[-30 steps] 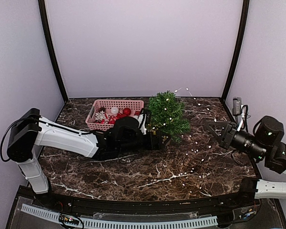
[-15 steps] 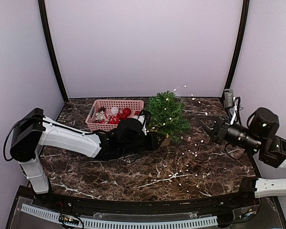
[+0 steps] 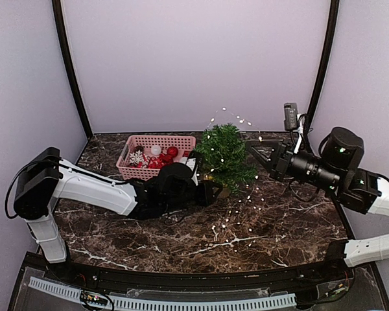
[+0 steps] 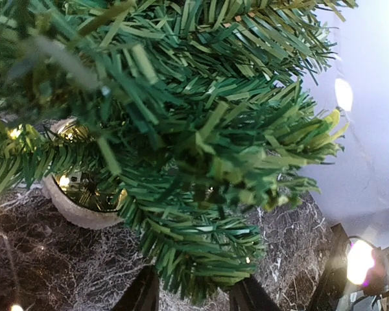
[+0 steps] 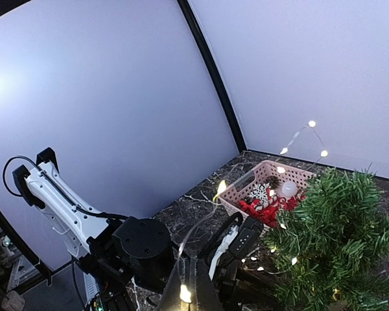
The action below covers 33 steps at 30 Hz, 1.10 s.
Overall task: Decorate the small christmas tree
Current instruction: Wrap the side of the string light in the gap of the branches.
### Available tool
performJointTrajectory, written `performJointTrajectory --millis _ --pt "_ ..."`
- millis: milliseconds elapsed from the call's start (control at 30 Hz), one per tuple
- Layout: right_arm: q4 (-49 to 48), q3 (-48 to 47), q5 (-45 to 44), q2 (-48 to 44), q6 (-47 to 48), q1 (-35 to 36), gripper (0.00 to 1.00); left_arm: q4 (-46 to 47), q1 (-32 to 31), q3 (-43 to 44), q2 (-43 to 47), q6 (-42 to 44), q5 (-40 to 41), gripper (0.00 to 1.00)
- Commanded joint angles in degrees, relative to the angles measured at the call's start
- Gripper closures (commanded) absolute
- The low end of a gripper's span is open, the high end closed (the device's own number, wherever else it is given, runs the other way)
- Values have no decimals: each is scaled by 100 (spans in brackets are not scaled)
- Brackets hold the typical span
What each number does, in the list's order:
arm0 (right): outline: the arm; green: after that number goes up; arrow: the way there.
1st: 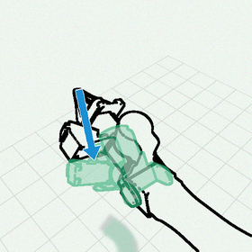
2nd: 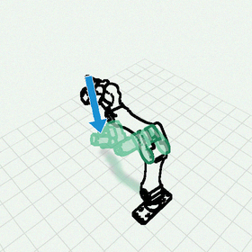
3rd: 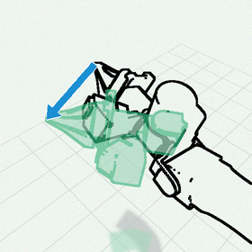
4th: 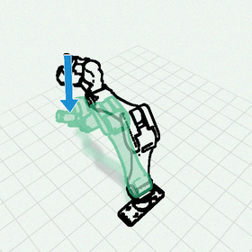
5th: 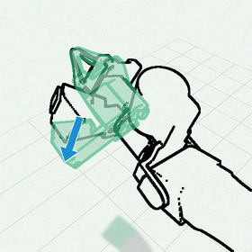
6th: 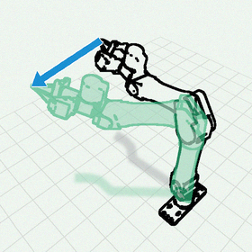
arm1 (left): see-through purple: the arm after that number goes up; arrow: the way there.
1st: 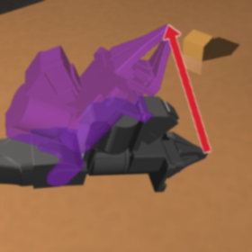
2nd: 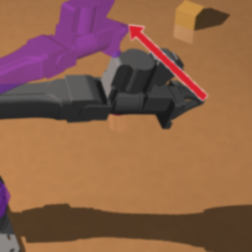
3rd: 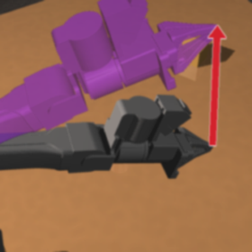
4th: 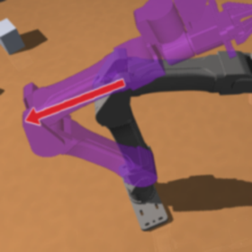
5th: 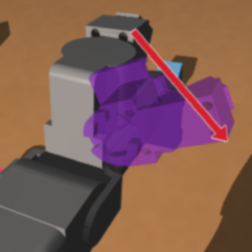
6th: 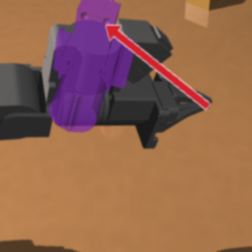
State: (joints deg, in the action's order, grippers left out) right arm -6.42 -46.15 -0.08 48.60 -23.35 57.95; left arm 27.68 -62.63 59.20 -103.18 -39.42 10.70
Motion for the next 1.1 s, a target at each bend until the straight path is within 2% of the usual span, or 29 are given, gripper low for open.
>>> performJointTrajectory --millis 0,100,233,367,533,1067 --pt "-455 -259 199 116 174 -18 100 123 -30 -111 302 136 155 67" --pt "-405 -396 417 204 252 -13 100 104 -30 -144 334 153 195 76" --pt "-247 -450 877 127 234 -14 100 73 -24 -206 419 174 252 93" --pt "148 -436 1403 -101 30 -14 100 3 -10 -326 533 191 359 100" --pt "695 -151 1795 -581 -430 -12 100 -21 58 -459 699 175 307 100" --pt "2292 1412 2075 -2487 -2177 -19 100 135 188 -618 834 367 -317 100"
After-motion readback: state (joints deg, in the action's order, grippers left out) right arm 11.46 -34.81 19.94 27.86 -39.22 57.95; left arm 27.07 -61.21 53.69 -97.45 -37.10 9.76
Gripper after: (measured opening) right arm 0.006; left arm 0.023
